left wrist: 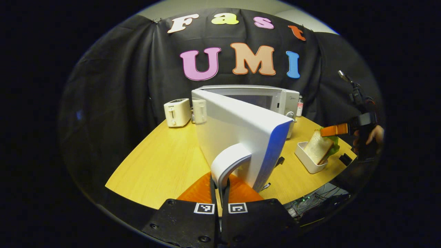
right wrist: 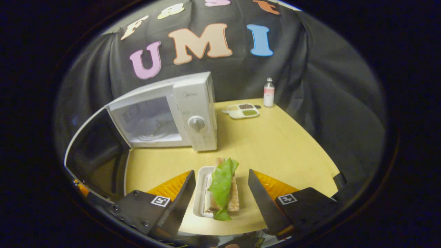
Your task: Open the microwave oven with the left hand, put the food in, and close the microwave oven.
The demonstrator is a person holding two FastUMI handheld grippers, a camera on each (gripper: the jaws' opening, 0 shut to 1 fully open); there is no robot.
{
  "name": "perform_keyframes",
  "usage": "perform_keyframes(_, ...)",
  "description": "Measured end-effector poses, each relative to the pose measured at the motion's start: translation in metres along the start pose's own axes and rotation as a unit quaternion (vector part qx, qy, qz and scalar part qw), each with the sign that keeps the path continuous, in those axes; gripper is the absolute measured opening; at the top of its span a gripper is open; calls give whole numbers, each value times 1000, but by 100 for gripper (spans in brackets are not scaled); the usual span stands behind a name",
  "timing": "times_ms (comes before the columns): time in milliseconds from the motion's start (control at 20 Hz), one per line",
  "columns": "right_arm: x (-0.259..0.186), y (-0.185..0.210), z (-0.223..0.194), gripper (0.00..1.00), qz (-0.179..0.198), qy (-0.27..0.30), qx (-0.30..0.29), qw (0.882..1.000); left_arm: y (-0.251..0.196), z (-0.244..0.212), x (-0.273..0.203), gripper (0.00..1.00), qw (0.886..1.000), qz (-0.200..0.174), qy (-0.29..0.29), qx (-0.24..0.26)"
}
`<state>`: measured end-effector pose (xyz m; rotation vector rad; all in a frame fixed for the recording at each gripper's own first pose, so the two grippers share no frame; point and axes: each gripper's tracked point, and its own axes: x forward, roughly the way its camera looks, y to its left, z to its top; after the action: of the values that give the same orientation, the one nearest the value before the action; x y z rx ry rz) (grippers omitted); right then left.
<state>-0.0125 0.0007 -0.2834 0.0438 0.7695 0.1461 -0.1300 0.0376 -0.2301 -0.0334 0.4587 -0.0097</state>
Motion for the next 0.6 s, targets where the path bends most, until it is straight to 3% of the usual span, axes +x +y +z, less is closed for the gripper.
perform_keyframes(200,13,-1,-20,97,-14,32,15,999,22,-4,-4,0,1000,11,0,-19)
perform_keyframes(550,18,-1,-28,96,-29,36,6,999,28,-5,-6,0,1000,4,-5,-20)
perform_keyframes(600,18,2,-29,80,-27,35,9,999,28,-6,-5,0,1000,3,-5,-20)
